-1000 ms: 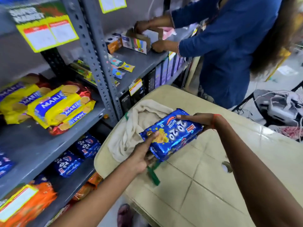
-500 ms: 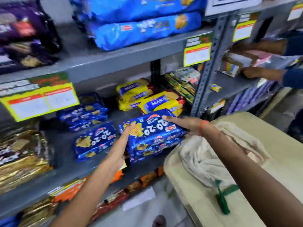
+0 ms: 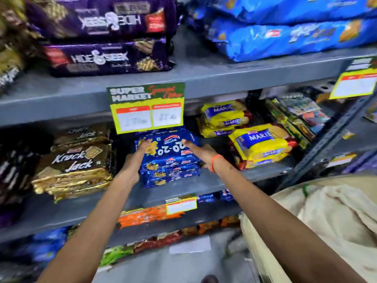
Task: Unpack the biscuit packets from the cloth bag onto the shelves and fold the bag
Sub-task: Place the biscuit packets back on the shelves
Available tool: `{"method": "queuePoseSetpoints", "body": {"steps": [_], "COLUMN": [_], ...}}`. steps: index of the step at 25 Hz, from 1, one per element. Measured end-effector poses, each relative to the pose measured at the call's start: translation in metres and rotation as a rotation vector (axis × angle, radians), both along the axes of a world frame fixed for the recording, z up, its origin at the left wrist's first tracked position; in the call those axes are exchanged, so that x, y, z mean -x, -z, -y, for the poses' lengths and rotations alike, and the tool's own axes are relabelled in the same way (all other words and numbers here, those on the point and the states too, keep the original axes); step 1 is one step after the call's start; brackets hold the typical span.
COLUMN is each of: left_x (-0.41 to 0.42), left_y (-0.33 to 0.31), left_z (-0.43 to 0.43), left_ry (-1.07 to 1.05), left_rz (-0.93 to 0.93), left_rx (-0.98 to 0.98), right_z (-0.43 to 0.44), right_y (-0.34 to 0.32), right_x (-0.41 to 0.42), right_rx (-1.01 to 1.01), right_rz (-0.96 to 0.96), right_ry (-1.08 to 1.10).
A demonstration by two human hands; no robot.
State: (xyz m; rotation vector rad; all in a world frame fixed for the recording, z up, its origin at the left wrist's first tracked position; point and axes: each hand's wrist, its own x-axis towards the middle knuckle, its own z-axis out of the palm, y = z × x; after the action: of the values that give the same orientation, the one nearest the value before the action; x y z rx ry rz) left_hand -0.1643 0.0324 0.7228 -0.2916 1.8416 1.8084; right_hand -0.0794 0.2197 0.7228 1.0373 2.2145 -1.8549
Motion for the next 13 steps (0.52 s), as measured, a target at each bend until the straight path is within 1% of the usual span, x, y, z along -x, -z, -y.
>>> {"method": "queuePoseSetpoints", "body": {"steps": [2, 5, 9, 11, 13], "left_x": [0.005, 0.008, 0.007, 0.004, -0.01], "left_y": [0.01, 0.017, 0.02, 0.022, 0.023], "left_z": [0.003, 0.004, 0.003, 0.001, 0.001], "left_ry": [0.0, 0.001, -0.074, -0.158, -0.23], "left_rz": [0.017, 0.035, 0.015, -0.017, 0.004], "left_rx": [0.013, 0.062, 0.054, 0.103, 0.141], "right_z": [0.004, 0.0, 0.001, -0.002, -0.006], "right_y": [0.007, 0.013, 0.007, 0.005, 0.006], "right_x": [0.01, 0.019, 0.013, 0.005, -0.011], "right_rx": [-0.075, -0.084, 0.01, 0.063, 0.133], "right_rz": [0.057, 0.101, 0.141, 0.15, 0.142], "right_ry": [-0.028, -0.062, -0.061, -0.016, 0.032]}}
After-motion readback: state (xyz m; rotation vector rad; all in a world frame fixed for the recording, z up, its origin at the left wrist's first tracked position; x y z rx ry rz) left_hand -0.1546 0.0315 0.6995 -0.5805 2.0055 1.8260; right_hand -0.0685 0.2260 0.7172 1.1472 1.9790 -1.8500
